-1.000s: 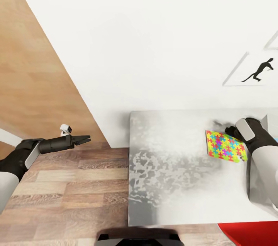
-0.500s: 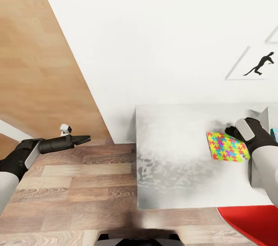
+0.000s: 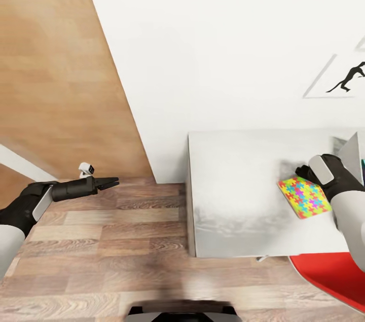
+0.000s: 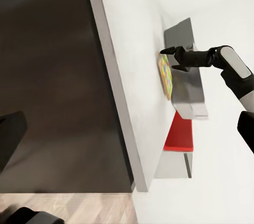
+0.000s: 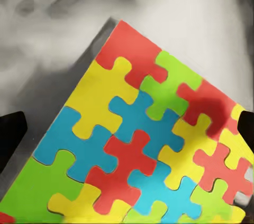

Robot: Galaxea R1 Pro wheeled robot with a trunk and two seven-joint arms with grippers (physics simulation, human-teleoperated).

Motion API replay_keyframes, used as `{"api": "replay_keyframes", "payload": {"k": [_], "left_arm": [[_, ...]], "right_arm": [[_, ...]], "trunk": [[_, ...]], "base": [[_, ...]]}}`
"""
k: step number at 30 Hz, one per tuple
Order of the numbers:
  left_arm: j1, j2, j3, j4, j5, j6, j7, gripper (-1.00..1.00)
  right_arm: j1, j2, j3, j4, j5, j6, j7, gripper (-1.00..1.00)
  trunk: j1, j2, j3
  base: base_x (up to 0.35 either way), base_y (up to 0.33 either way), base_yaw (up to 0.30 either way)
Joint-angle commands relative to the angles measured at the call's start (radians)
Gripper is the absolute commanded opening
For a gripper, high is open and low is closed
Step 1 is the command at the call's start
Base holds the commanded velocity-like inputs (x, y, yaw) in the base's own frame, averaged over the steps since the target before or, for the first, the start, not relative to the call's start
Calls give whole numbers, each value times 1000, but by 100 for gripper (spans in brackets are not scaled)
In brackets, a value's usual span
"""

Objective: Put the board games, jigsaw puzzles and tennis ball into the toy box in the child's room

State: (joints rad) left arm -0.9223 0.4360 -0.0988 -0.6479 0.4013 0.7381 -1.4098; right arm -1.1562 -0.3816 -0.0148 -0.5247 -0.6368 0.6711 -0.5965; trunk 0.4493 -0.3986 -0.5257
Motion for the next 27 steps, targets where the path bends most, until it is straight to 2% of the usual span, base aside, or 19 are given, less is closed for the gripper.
{"api": "replay_keyframes", "payload": {"k": [1, 6, 23, 27], "left_arm": [[-1, 1, -6, 1, 7, 10, -2, 100], [-1, 1, -6, 1, 7, 10, -2, 100], [-1, 1, -6, 1, 7, 10, -2, 100], [-1, 1, -6, 1, 7, 10, -2, 100]], "right_arm": [[1, 0, -1, 0, -34, -1, -6, 100], [1, 0, -1, 0, -34, -1, -6, 100], [0, 0, -3, -1, -35, 2, -5, 100], [0, -1, -3, -1, -35, 2, -5, 100]], "trunk": [[1, -1, -2], [1, -1, -2], [1, -1, -2], [1, -1, -2]], "base": [[-9, 221, 0], [-2, 100, 0], [1, 3, 0], [154, -38, 0]]}}
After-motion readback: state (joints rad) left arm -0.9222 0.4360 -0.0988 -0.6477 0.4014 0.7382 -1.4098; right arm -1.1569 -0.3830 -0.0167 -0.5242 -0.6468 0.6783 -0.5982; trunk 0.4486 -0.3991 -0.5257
